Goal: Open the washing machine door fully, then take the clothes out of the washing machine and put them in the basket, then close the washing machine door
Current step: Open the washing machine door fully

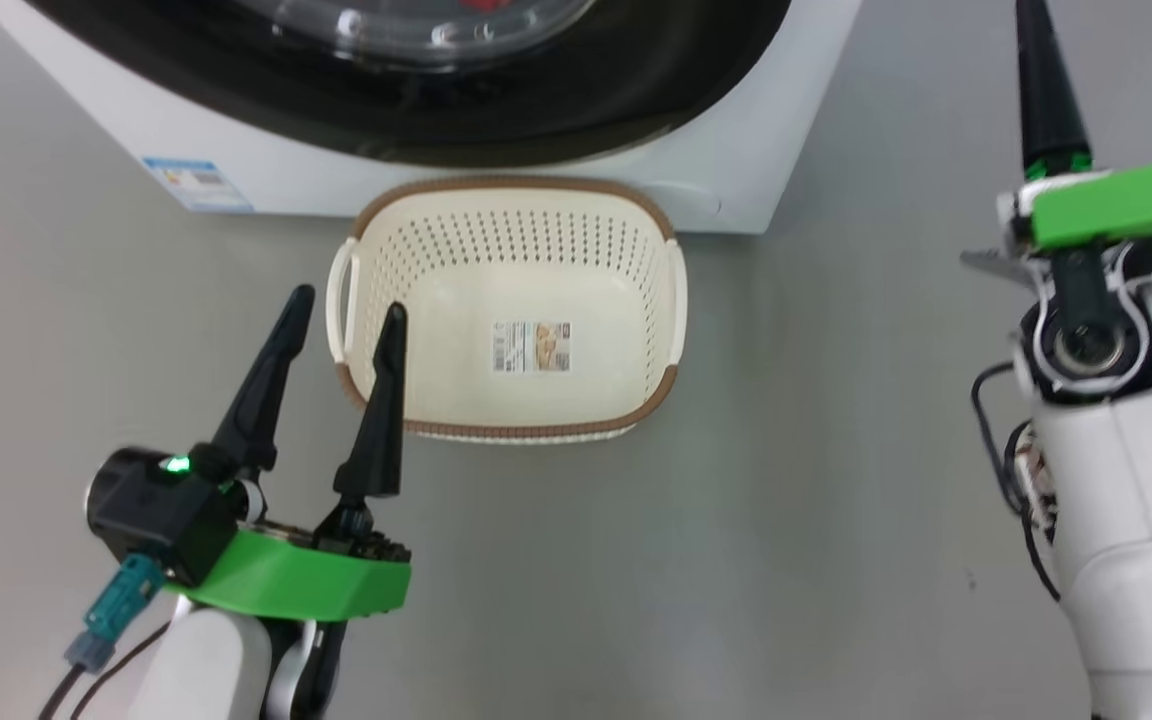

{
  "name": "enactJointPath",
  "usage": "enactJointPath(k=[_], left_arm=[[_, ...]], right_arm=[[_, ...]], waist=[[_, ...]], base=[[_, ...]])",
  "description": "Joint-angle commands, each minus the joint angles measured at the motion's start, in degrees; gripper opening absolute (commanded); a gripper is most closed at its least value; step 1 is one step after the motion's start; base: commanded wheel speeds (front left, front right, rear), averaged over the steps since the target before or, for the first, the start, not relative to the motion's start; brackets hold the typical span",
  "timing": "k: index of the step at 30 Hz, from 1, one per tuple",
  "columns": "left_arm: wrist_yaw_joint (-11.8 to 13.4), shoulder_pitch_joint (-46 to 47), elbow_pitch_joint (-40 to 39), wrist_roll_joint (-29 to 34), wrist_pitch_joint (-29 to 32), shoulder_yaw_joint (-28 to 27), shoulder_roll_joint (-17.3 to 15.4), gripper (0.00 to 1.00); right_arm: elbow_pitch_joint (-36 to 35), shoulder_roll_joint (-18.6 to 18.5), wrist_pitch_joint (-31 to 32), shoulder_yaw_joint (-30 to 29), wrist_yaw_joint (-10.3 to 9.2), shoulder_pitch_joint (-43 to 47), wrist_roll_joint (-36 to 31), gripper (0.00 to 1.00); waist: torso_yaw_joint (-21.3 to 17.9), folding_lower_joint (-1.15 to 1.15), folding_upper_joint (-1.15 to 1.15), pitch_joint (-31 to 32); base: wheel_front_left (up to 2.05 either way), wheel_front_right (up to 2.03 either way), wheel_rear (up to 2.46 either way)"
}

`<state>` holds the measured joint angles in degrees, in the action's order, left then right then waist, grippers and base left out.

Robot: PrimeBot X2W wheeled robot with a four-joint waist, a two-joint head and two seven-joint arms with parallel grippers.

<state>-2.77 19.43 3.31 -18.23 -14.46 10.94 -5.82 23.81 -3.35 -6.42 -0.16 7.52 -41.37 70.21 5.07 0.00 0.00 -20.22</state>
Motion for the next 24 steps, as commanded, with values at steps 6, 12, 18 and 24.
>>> enactJointPath(k=[6, 12, 18, 24], left_arm=[[-0.87, 3.60, -0.89, -0.02, -0.39, -1.44, -1.55, 1.00], [-1.26, 4.84, -0.53, 0.20, -0.46, -1.07, -1.45, 1.00], [-1.52, 5.55, -0.17, 0.30, -0.50, -0.85, -1.08, 1.00], [-1.97, 6.41, -0.07, 0.59, -0.52, -0.83, -0.79, 1.00]], right_arm=[[1.53, 0.47, 6.35, -0.53, -0.03, -7.34, 7.85, 0.00], [5.54, 0.18, 13.53, -0.59, -0.03, -13.68, 10.74, 0.00], [8.99, 0.18, 18.33, -1.14, -0.03, -19.41, 11.88, 0.00], [13.56, -0.48, 23.24, -2.02, -0.03, -25.38, 12.95, 0.00]], waist=[[2.83, 0.00, 0.00, -5.17], [3.46, 0.00, 0.00, -7.60], [3.74, 0.00, 0.00, -9.28], [4.20, 0.00, 0.00, -11.03]], base=[[0.00, 0.00, 0.00], [0.00, 0.00, 0.00], [0.00, 0.00, 0.00], [0.00, 0.00, 0.00]])
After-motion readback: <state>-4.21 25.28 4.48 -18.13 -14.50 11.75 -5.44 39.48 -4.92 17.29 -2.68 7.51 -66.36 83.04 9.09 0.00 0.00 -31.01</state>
